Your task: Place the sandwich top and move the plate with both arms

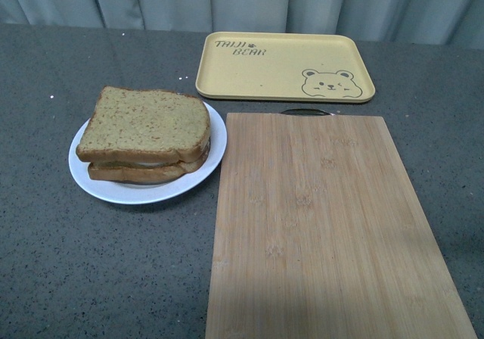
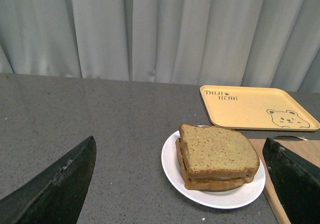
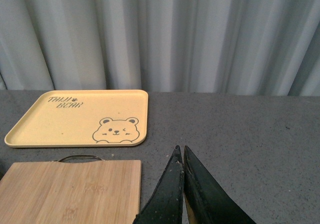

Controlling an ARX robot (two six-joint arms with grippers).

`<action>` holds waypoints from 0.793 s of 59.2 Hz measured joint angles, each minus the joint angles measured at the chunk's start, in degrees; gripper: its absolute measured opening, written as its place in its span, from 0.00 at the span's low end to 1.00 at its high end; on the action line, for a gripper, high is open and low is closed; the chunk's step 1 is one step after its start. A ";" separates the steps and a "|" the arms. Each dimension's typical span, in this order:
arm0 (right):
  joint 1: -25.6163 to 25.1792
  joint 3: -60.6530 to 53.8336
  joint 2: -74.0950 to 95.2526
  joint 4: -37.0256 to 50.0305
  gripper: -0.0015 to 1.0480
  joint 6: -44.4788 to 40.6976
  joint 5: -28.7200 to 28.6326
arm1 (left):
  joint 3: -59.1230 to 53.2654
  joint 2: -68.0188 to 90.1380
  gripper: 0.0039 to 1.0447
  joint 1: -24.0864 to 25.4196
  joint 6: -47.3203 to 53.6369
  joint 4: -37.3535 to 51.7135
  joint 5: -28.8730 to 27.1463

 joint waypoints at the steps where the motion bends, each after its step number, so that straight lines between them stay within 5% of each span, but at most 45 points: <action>1: -0.24 -0.17 -1.70 -1.46 0.01 0.00 -0.26 | 0.00 0.00 0.94 0.00 0.00 0.00 0.00; 23: -6.97 -4.52 -21.33 -15.54 0.01 0.02 -6.91 | 0.00 0.00 0.94 0.00 0.00 0.00 0.00; 47: -7.34 -5.88 -36.65 -28.79 0.01 0.02 -7.23 | 0.00 0.00 0.94 0.00 0.00 0.00 0.00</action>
